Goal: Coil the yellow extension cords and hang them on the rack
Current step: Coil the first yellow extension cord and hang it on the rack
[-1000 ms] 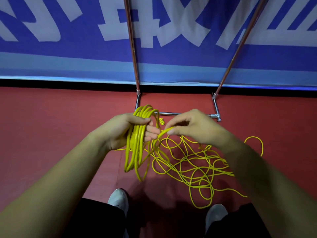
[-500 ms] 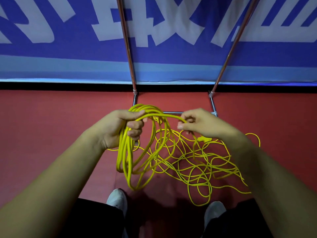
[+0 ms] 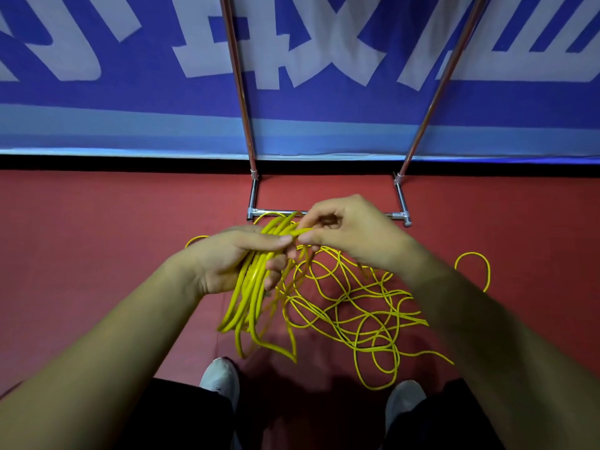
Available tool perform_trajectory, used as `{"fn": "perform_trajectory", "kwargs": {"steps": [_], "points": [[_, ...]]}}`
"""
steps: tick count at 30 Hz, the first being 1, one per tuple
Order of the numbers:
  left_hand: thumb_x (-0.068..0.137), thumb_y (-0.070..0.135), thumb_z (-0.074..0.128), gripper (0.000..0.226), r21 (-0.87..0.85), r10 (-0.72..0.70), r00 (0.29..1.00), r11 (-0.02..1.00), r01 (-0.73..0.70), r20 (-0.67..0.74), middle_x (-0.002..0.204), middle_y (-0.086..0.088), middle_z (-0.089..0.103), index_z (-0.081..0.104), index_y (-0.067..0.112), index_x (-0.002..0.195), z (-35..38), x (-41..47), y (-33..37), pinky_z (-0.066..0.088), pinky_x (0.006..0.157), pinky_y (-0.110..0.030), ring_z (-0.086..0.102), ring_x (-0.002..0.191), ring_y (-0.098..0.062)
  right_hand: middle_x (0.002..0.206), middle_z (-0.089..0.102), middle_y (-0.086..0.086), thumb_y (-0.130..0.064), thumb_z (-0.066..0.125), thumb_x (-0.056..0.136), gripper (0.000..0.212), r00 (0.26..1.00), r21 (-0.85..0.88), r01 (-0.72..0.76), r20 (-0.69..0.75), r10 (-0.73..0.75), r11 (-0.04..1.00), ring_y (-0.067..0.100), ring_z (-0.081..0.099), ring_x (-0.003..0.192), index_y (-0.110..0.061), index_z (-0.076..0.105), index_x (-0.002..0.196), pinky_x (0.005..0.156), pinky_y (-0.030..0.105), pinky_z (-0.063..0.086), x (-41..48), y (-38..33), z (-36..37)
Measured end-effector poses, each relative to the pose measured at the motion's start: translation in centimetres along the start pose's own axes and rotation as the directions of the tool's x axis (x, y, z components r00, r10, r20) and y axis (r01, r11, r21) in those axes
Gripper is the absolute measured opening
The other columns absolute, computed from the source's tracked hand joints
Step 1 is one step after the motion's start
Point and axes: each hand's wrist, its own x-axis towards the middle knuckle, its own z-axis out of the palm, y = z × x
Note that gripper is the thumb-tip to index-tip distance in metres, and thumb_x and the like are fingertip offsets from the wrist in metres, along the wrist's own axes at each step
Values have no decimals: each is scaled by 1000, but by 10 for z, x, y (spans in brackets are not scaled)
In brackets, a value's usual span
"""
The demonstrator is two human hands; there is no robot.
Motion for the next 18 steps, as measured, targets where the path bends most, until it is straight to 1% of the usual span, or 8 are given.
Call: {"fn": "perform_trajectory", "kwargs": {"steps": [4, 6, 8, 11, 12, 14, 15, 18], "points": [[76, 25, 75, 20, -253, 57, 977, 967, -3, 206, 45, 9, 43, 60, 11, 74, -1, -7, 18, 33, 42, -20, 42, 35, -6, 59, 52, -5, -15, 74, 83, 13, 989, -139, -129, 49, 137, 982, 7, 47, 55, -14, 61, 78, 54, 27, 38, 0, 29, -18], [89, 22, 62, 17, -397, 105, 960, 918, 8, 261, 49, 7, 47, 59, 9, 79, -11, -9, 22, 35, 46, -23, 43, 38, -7, 56, 45, -9, -20, 72, 85, 21, 966, -327, -204, 88, 245, 923, 8, 39, 54, -18, 57, 70, 55, 30, 32, -5, 56, -36], [100, 20, 43, 24, -499, 136, 944, 866, 34, 300, 54, 2, 48, 55, 5, 86, -20, -10, 25, 34, 53, -27, 48, 45, -14, 51, 51, -10, -19, 71, 86, 22, 942, -296, -305, 46, 332, 905, 12, 38, 54, -18, 56, 69, 54, 30, 31, -10, 79, -48], [101, 22, 38, 26, -467, 143, 958, 884, -10, 250, 57, -3, 49, 51, 4, 88, -18, -20, 33, 39, 61, -30, 59, 60, -23, 56, 62, -6, -13, 69, 87, 11, 943, -146, -329, -105, 316, 933, 3, 43, 47, -10, 63, 78, 48, 20, 32, -11, 90, -54], [98, 26, 47, 25, -430, 133, 955, 903, -6, 267, 57, -2, 54, 52, 5, 86, -20, -19, 33, 44, 62, -30, 61, 63, -24, 58, 62, -4, -11, 68, 87, 11, 946, -133, -310, -146, 291, 941, -3, 43, 44, -7, 64, 78, 47, 14, 32, -9, 90, -53], [79, 40, 72, 34, -266, 122, 988, 960, -92, 98, 53, 4, 59, 53, 12, 80, -25, -20, 30, 49, 57, -26, 62, 57, -17, 61, 61, 2, -12, 67, 89, 12, 953, -131, -271, -178, 246, 953, -4, 49, 46, -7, 65, 77, 48, 9, 35, -4, 90, -49], [77, 42, 73, 36, -246, 96, 991, 967, -70, 92, 50, 6, 56, 51, 13, 78, -27, -21, 29, 49, 55, -25, 59, 53, -15, 62, 61, 4, -14, 66, 89, 12, 953, -120, -266, -183, 242, 957, -2, 52, 49, -8, 66, 78, 50, 9, 39, -3, 91, -47], [91, 33, 58, 27, -395, 93, 976, 919, -9, 195, 48, 5, 44, 47, 11, 79, -21, -18, 29, 46, 54, -27, 54, 50, -17, 61, 59, 1, -21, 65, 91, 8, 940, -78, -248, -263, 220, 966, 5, 51, 48, -17, 71, 86, 52, 14, 42, 2, 96, -43]]}}
